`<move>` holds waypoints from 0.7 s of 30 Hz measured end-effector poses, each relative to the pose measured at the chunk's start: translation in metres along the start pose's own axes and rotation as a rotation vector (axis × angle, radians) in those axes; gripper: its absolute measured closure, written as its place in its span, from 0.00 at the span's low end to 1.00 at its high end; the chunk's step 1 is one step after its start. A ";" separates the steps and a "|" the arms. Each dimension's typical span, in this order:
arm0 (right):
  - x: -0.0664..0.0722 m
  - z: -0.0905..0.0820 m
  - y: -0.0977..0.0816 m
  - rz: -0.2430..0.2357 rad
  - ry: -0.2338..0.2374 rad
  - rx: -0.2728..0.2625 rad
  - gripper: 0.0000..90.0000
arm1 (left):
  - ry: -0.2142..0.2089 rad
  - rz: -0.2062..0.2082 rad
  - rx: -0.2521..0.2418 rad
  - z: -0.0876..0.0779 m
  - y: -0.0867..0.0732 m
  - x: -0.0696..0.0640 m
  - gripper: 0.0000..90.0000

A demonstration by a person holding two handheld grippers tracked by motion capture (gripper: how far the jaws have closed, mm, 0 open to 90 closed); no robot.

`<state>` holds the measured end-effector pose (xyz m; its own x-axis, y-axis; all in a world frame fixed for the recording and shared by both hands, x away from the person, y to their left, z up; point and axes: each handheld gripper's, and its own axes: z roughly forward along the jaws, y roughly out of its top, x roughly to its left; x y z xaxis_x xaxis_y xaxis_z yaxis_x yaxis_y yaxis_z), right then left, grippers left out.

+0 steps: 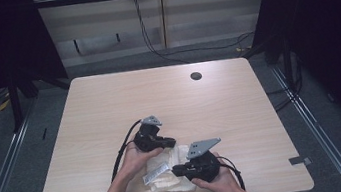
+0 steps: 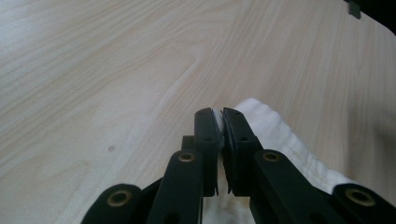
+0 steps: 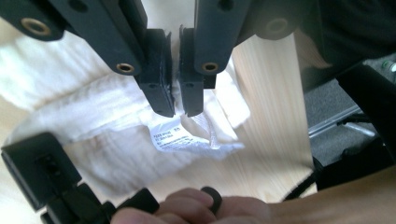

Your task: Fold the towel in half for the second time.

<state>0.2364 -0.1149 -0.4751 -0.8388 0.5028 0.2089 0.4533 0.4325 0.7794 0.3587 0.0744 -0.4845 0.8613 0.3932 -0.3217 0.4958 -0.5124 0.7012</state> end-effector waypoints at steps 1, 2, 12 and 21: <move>-0.002 0.000 -0.002 0.003 0.001 0.000 0.94 | 0.000 -0.004 0.006 0.003 0.000 0.000 0.95; -0.003 -0.001 -0.004 0.012 0.002 0.006 0.94 | -0.004 -0.002 0.014 0.006 -0.001 0.000 0.95; -0.007 -0.002 -0.018 -0.014 -0.046 0.059 0.91 | 0.031 0.036 0.060 0.018 -0.001 -0.007 0.92; -0.009 -0.003 -0.027 -0.004 -0.075 0.088 0.87 | -0.026 0.008 0.019 0.020 -0.010 -0.004 0.88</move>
<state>0.2308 -0.1331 -0.4964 -0.8172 0.5539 0.1591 0.4777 0.4966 0.7248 0.3525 0.0626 -0.5029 0.8680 0.3687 -0.3327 0.4903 -0.5303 0.6916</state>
